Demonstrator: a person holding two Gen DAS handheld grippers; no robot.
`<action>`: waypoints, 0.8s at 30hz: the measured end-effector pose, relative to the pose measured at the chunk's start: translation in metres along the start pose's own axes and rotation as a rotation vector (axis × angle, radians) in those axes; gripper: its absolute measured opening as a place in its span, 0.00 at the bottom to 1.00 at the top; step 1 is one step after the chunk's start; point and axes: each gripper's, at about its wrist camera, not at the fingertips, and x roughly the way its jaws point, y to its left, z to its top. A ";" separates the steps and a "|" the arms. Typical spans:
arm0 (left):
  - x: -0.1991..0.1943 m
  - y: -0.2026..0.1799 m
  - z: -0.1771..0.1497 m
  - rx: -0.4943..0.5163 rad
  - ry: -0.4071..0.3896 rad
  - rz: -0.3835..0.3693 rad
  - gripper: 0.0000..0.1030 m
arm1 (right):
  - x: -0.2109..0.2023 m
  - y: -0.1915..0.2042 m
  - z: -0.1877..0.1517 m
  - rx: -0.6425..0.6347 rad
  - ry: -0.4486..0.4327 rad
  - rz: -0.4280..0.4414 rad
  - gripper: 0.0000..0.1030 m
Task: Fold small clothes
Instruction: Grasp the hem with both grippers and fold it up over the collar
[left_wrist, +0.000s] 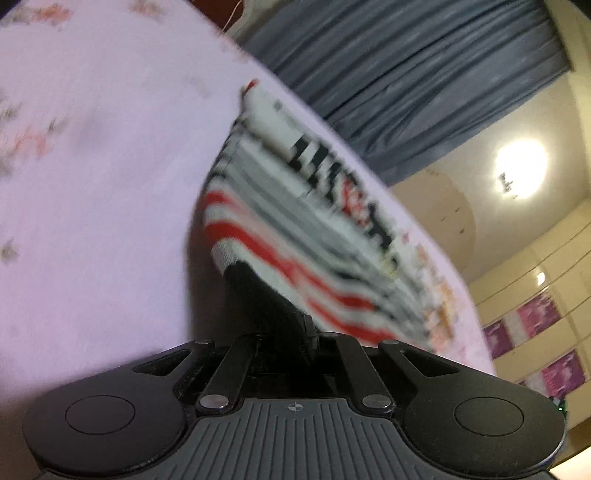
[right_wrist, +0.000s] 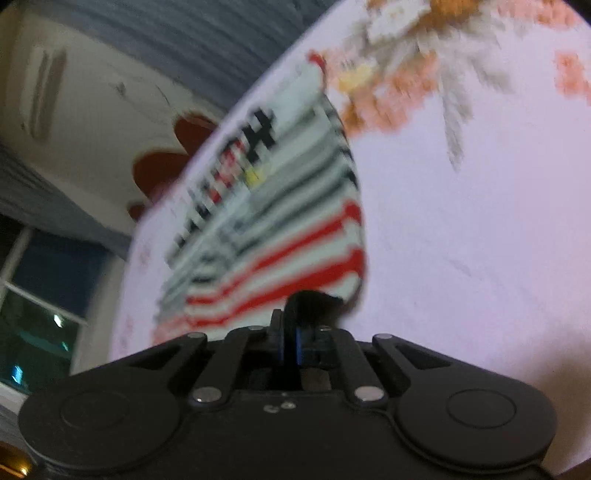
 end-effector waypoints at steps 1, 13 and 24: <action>-0.002 -0.005 0.006 -0.003 -0.021 -0.016 0.03 | -0.002 0.007 0.008 -0.020 -0.022 0.010 0.05; 0.087 -0.059 0.158 0.070 -0.100 -0.085 0.04 | 0.054 0.050 0.142 -0.045 -0.167 0.045 0.05; 0.244 -0.039 0.251 0.078 0.043 0.013 0.04 | 0.195 0.011 0.251 0.126 -0.093 -0.060 0.05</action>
